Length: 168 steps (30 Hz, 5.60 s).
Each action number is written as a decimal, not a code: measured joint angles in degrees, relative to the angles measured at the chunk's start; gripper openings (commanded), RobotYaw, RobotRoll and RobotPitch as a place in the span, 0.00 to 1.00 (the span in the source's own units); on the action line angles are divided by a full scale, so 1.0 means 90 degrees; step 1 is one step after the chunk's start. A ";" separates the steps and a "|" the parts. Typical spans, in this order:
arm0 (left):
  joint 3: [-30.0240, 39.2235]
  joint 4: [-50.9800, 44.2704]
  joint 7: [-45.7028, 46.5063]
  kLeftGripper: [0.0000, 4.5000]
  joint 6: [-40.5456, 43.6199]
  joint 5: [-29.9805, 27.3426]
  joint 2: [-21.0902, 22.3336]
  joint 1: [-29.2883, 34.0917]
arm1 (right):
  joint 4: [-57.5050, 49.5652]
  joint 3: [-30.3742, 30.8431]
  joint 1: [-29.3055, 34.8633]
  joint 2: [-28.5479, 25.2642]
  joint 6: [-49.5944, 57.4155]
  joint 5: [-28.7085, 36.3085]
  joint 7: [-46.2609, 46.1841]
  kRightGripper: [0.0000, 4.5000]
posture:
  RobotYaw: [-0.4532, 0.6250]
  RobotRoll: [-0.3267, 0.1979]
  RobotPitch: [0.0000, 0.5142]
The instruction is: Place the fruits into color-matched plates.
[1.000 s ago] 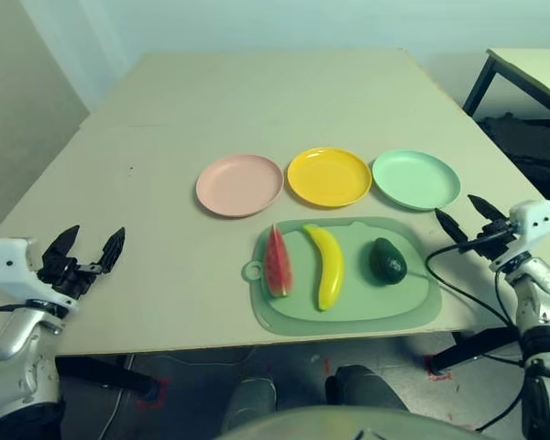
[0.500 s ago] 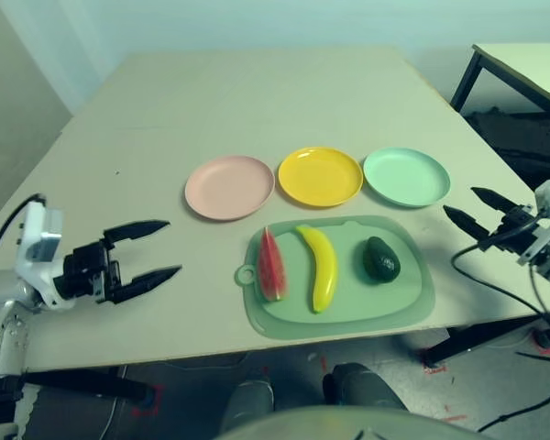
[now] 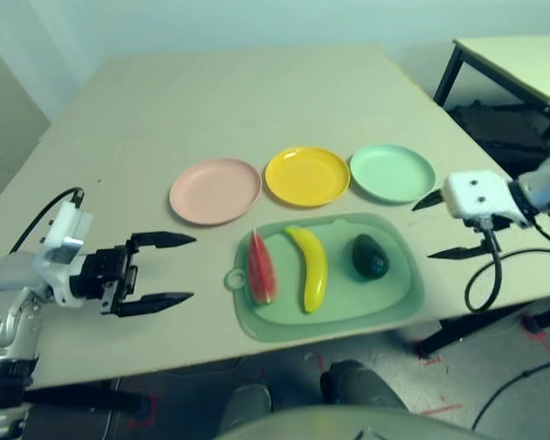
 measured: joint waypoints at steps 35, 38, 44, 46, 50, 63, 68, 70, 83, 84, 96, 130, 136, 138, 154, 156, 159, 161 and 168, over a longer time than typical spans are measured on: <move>0.0007 -0.0648 0.0596 0.99 0.0088 0.0078 -0.0097 0.0308 | 0.2398 0.2160 -0.1185 0.1306 -0.2980 -0.0527 0.0094 1.00 | 0.37 0.62 0.09; 0.0007 -0.0703 0.0596 0.99 0.0088 0.0087 -0.0092 0.0307 | 0.2434 0.2163 -0.1168 0.1332 -0.2985 -0.0576 0.0096 1.00 | 0.37 0.62 0.09; -0.0013 -0.0730 0.0597 1.00 0.0088 0.0116 -0.0092 0.0253 | 0.2567 0.2157 -0.1163 0.1478 -0.2972 -0.0669 0.0098 0.68 | 0.37 0.62 0.08; -0.0019 -0.0731 0.0602 1.00 0.0088 0.0120 -0.0092 0.0246 | 0.2618 0.2132 -0.1165 0.1497 -0.2965 -0.0686 0.0098 0.68 | 0.37 0.62 0.08; -0.0022 -0.0730 0.0627 1.00 0.0088 0.0124 -0.0092 0.0228 | 0.2728 0.2087 -0.1179 0.1517 -0.2959 -0.0721 0.0098 0.68 | 0.36 0.62 0.07; -0.0047 -0.0670 0.1924 1.00 0.0967 0.0104 -0.0257 -0.0292 | 0.3375 0.1408 -0.2495 0.1961 -0.1567 -0.0228 0.0066 0.68 | 0.36 0.62 0.05; -0.0030 -0.0593 0.2573 1.00 0.1338 0.0111 -0.0334 -0.0615 | 0.5024 0.1276 -0.3265 0.2290 -0.1703 -0.0862 -0.0582 0.68 | 0.36 0.62 0.06; -0.0029 -0.0588 0.2701 1.00 0.1408 0.0113 -0.0359 -0.0694 | 0.5724 0.1273 -0.3519 0.2421 -0.1810 -0.1209 -0.1022 0.68 | 0.37 0.62 0.06; 0.0089 -0.0549 0.2813 1.00 0.1249 0.0228 -0.0376 -0.0260 | 0.7942 0.1273 -0.3942 0.2572 -0.0863 -0.2945 -0.3997 0.68 | 0.41 0.62 0.07; 0.0093 -0.0555 0.2839 1.00 0.1238 0.0251 -0.0377 -0.0226 | 0.7958 0.1272 -0.3929 0.2575 -0.0805 -0.2999 -0.4094 0.68 | 0.41 0.62 0.08; 0.0223 -0.0564 0.2838 1.00 0.1057 0.0366 -0.0314 -0.0051 | 0.8062 0.1021 -0.3564 0.2836 -0.0356 -0.3248 -0.4321 0.99 | 0.42 0.62 0.10; -0.0064 -0.0315 0.0764 1.00 0.0820 0.0212 -0.0072 0.0019 | 0.0767 0.1670 -0.1905 0.2719 -0.1668 -0.1667 0.0072 0.99 | 0.38 0.62 0.08; -0.0054 -0.0471 0.0598 1.00 0.0701 0.0211 -0.0047 0.0203 | 0.0688 0.1850 -0.1920 0.3137 -0.1693 -0.1664 0.0034 0.99 | 0.39 0.62 0.08; -0.0051 -0.0474 0.0614 1.00 0.0662 0.0214 -0.0048 0.0207 | 0.0720 0.1864 -0.1933 0.3224 -0.1784 -0.1677 -0.0010 0.99 | 0.40 0.62 0.07; 0.0051 -0.0695 0.0984 1.00 0.0610 0.0085 -0.0163 0.0247 | 0.3273 0.2494 -0.2213 0.3812 -0.3060 -0.2719 -0.0923 0.99 | 0.43 0.62 0.09; 0.0055 -0.0752 0.1023 1.00 0.0619 0.0075 -0.0163 0.0258 | 0.3455 0.2494 -0.2257 0.3880 -0.3151 -0.2755 -0.0993 0.99 | 0.43 0.62 0.09; 0.0062 -0.0820 0.1079 1.00 0.0642 0.0056 -0.0163 0.0260 | 0.3637 0.2493 -0.2286 0.3921 -0.3250 -0.2799 -0.1079 0.99 | 0.43 0.62 0.10; 0.0063 -0.0839 0.1108 1.00 0.0659 0.0043 -0.0163 0.0261 | 0.3664 0.2494 -0.2282 0.3901 -0.3283 -0.2798 -0.1052 0.99 | 0.43 0.62 0.10; 0.0088 -0.0821 0.1122 1.00 0.0666 0.0039 -0.0162 0.0257 | 0.3335 0.2473 -0.2074 0.3516 -0.3127 -0.2487 -0.0480 0.69 | 0.42 0.62 0.09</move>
